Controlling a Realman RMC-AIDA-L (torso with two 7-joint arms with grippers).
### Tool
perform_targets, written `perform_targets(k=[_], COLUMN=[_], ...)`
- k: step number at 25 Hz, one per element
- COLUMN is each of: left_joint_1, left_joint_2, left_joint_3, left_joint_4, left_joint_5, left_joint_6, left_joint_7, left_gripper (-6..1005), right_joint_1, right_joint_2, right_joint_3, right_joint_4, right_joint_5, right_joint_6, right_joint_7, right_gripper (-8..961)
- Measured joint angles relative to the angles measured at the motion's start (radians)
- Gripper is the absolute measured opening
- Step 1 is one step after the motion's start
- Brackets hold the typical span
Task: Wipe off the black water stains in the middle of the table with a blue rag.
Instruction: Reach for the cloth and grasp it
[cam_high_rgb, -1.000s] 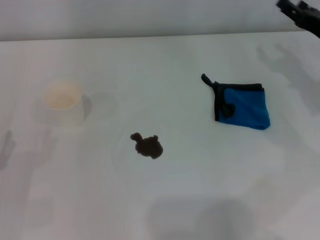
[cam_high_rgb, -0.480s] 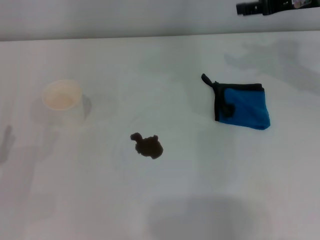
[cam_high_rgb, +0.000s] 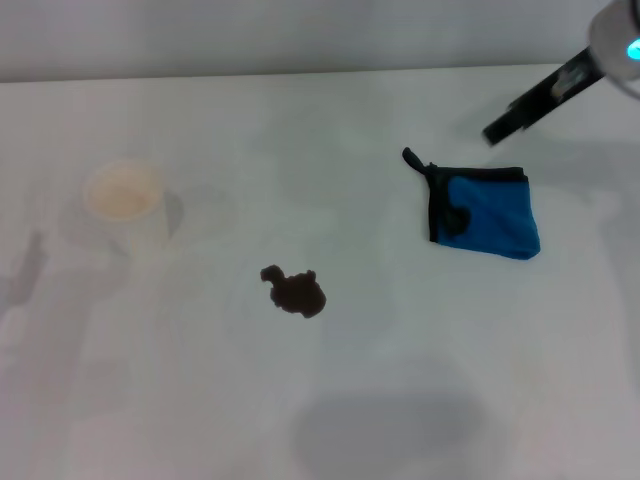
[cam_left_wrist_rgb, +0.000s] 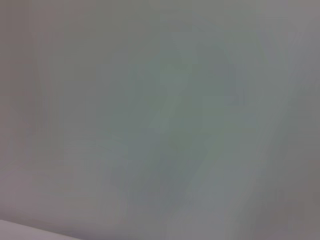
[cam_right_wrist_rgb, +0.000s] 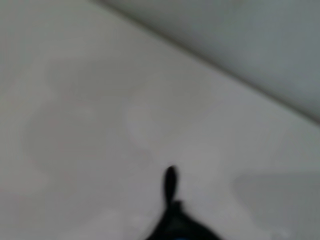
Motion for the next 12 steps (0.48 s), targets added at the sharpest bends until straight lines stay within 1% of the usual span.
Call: perform_targets(k=[3,8,12], left_joint_1=[-0.001,-0.014,-0.029], left_joint_2=[0.0,0.0,0.0], left_joint_3=[0.001,0.001,0.001], left_joint_4=[0.0,0.0,0.0], left_joint_5=[0.0,-0.001,0.0], left_joint_6=[0.003,0.03,0.055], left_joint_7=[0.0,-0.001,-0.001], left_gripper=[877,877,877], right_joint_1=[0.017,0.051,0.05], right_joint_2=[0.0,-0.004,-0.005], right_joint_3=[-0.047,-0.06,-0.059], right_joint_4=[0.081,0.21,0.23], right_joint_5=[0.023,0.021,0.015], right_joint_6=[-0.024,-0.067,-0.086], right_joint_7=[0.02,0.053,0.068], right_gripper=[747,743,740])
